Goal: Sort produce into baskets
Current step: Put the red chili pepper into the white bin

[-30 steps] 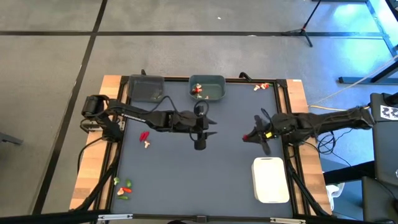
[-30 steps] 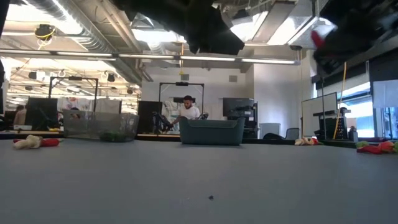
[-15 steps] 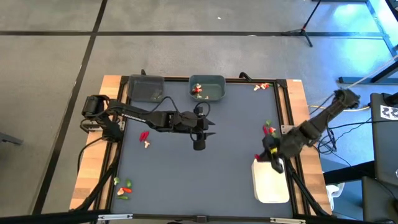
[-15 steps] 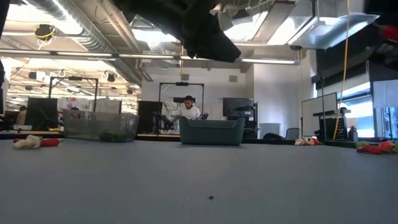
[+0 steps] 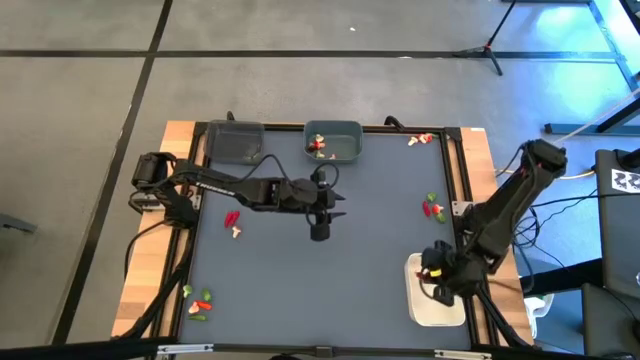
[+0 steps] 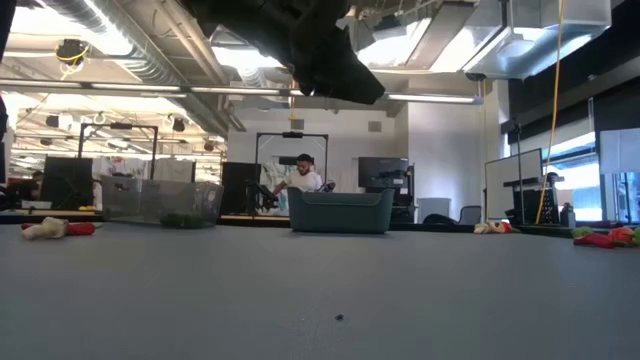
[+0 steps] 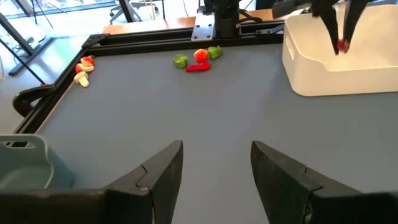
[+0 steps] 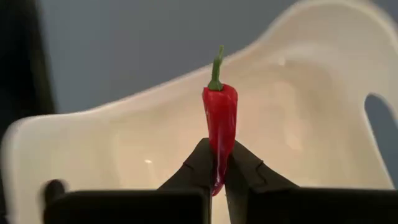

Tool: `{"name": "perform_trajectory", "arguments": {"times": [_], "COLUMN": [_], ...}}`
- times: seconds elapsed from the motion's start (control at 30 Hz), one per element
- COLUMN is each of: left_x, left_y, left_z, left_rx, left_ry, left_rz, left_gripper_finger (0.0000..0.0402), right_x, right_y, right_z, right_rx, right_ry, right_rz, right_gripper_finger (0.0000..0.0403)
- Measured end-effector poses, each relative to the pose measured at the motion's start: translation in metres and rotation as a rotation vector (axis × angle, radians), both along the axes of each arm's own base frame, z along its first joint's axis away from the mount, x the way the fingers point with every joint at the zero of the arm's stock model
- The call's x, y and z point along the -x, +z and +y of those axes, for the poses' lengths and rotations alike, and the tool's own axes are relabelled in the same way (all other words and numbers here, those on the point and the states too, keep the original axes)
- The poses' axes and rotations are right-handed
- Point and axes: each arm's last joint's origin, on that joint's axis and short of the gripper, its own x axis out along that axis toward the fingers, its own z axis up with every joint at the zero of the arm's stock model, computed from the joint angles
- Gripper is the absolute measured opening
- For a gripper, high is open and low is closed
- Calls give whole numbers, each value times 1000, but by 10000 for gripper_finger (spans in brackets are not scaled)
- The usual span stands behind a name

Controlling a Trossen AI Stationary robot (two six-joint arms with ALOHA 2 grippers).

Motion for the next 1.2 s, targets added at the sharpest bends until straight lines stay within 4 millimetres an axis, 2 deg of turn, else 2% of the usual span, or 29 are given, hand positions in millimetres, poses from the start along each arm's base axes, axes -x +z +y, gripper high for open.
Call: {"name": "perform_trajectory", "arguments": {"times": [0.13,0.27,0.5,0.6,0.73,0.87,1.0,1.2], "left_x": [0,0,1,8,24,46,71,104], "left_y": [0,0,1,10,23,36,36,25], "left_z": [3,4,2,-1,-6,-11,-15,-16], "left_rx": [2,6,35,53,96,160,240,361], "left_ry": [10,15,25,26,36,68,144,357], "left_rz": [1,0,-3,5,38,115,277,539], "left_gripper_finger": [185,186,186,186,186,186,186,186], "right_x": [-3,-3,0,-1,-4,-11,-20,-28], "right_y": [-13,-17,-17,-9,13,43,67,78], "right_z": [4,5,4,6,11,16,18,14], "right_rx": [36,49,27,21,53,112,232,494], "right_ry": [-35,-82,-100,-86,-67,-22,18,-7], "right_rz": [66,98,167,206,189,69,-150,-418], "right_gripper_finger": [17,26,105,132,147,149,149,150]}}
